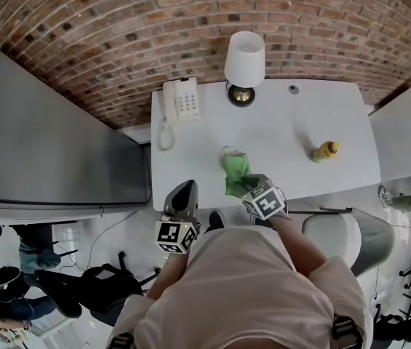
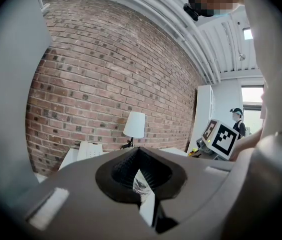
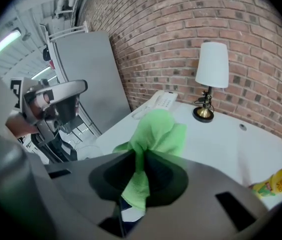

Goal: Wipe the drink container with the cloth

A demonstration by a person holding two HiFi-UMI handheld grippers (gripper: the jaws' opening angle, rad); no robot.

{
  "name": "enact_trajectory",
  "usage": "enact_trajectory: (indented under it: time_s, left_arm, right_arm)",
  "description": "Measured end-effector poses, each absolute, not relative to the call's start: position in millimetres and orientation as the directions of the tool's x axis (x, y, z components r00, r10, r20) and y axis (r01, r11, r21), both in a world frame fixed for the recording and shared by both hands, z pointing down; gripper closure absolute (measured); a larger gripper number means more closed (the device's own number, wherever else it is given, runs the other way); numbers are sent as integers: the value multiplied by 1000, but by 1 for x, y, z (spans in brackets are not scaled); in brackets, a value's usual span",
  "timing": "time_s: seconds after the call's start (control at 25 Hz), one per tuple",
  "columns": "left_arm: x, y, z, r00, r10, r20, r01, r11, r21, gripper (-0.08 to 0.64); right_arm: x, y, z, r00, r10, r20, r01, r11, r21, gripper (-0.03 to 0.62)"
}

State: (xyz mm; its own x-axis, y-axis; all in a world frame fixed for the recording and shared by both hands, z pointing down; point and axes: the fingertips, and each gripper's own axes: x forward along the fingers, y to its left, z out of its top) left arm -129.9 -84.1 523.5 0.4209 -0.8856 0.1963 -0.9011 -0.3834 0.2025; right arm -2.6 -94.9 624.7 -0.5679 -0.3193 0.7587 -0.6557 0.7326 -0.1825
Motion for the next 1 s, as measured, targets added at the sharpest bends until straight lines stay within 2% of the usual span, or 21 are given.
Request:
enact_trajectory:
  time_s: [0.2, 0.48, 0.84, 1.0]
  left_arm:
    - [-129, -85, 518, 427, -885, 185, -897, -390, 206, 549]
    - [-134, -90, 500, 425, -894, 146, -894, -389, 222, 549]
    - [-136, -101, 454, 417, -907, 53, -906, -411, 104, 549]
    - [-144, -108, 419, 393, -920, -16, -919, -393, 31, 549]
  right_arm:
    - [-1, -106, 596, -611, -401, 683, -670, 722, -175, 531]
    - [13, -138, 522, -654, -589, 474, -702, 707, -90, 531]
    - [75, -158, 408, -576, -802, 159, -808, 588, 44, 531]
    - [98, -155, 376, -527, -848, 58, -850, 526, -26, 531]
